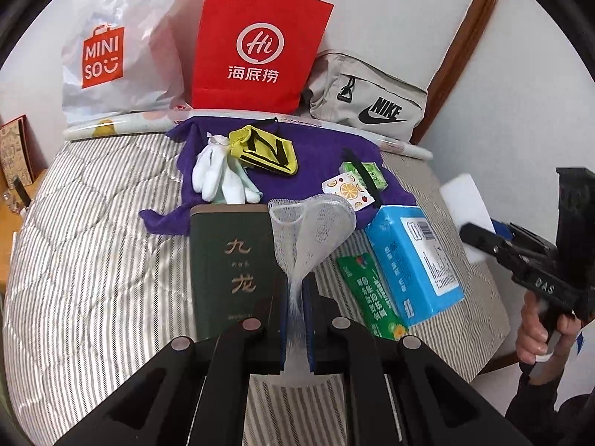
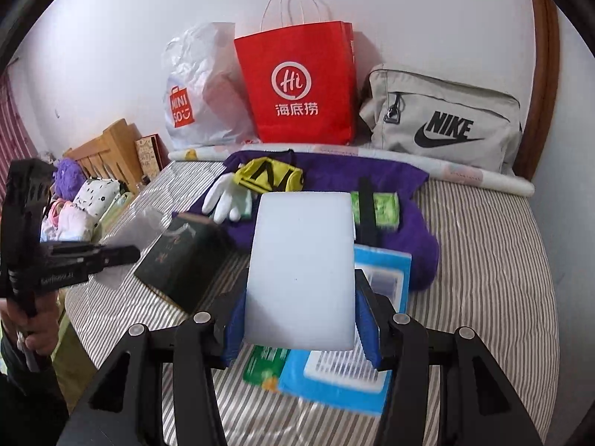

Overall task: Organize soft objects
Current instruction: 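Carry the mesh bag with the left tool while the right carries the sponge toward the towel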

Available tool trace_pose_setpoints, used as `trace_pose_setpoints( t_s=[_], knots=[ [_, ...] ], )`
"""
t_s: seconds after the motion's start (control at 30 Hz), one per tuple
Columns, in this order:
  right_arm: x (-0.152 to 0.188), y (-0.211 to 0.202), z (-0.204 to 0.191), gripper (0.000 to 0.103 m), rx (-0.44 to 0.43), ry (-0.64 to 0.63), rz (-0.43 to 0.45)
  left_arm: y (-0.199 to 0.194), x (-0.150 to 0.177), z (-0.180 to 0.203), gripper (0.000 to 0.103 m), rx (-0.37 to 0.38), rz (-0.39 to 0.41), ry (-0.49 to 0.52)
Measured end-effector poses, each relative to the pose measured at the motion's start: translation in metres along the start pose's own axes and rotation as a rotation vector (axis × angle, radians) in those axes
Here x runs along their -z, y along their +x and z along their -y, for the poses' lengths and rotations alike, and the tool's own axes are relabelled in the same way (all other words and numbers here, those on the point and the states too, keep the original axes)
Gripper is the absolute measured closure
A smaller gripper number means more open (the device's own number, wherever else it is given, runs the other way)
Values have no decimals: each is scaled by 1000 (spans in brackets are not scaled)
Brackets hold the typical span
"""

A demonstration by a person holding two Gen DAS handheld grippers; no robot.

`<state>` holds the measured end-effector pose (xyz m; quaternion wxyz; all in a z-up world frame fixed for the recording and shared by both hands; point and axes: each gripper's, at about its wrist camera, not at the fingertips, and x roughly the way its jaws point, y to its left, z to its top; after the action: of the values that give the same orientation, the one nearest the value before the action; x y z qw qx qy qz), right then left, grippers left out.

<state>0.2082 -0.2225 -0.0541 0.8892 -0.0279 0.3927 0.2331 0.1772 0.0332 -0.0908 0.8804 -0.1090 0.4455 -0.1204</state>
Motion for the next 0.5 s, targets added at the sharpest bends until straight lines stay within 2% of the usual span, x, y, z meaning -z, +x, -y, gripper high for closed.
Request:
trace_pose_setpoints(
  t_s=[0.5],
  knots=[
    [-56, 71, 31, 52, 48, 7, -54, 31, -54, -15, 95, -9, -19, -23]
  ],
)
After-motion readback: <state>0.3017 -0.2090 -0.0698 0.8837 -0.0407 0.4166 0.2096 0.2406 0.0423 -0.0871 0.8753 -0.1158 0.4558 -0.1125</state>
